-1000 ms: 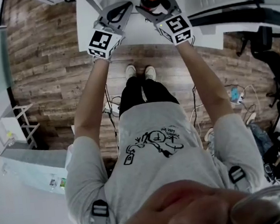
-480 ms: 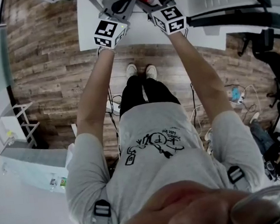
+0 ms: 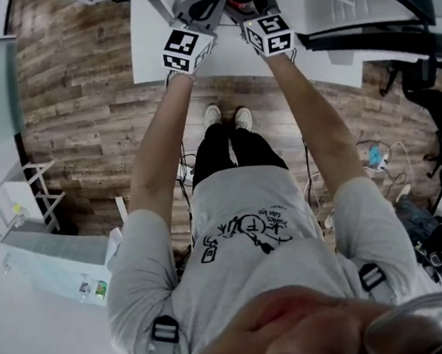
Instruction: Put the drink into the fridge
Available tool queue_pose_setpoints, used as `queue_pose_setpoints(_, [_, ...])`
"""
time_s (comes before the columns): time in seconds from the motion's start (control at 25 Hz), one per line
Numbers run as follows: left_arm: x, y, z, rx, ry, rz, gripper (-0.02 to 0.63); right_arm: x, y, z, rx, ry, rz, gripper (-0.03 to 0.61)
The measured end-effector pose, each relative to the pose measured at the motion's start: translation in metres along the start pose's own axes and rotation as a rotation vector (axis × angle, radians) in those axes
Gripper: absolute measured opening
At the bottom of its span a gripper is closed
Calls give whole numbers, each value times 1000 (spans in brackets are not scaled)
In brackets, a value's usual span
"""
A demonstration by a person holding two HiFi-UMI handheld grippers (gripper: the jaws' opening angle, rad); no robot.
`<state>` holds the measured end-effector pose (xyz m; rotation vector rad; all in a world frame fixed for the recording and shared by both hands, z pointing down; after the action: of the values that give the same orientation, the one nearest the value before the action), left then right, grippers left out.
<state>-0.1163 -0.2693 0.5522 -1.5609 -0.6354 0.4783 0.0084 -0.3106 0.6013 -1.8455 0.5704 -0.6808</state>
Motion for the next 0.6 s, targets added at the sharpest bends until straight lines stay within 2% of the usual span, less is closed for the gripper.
queue_pose_setpoints(0.2, [-4,-3,-1,-10,-6,-3,2,5,-6,-4,-7,-32,-18,323])
queue_pose_setpoints(0.6, [-14,-13,-2,-29,12,2,2,4,-7,-19,7,-34,-13,322])
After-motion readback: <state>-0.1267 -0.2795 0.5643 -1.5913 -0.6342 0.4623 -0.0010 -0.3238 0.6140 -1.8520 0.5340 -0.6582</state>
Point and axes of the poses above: the fingertips, and each gripper's own axes: z backward along the fingers, x to its right, y out of its top, the point moved 8 cm from there along z, backward along the fingers, and after that the axes turned 8 degrees about -z, right-handed, at the moved point
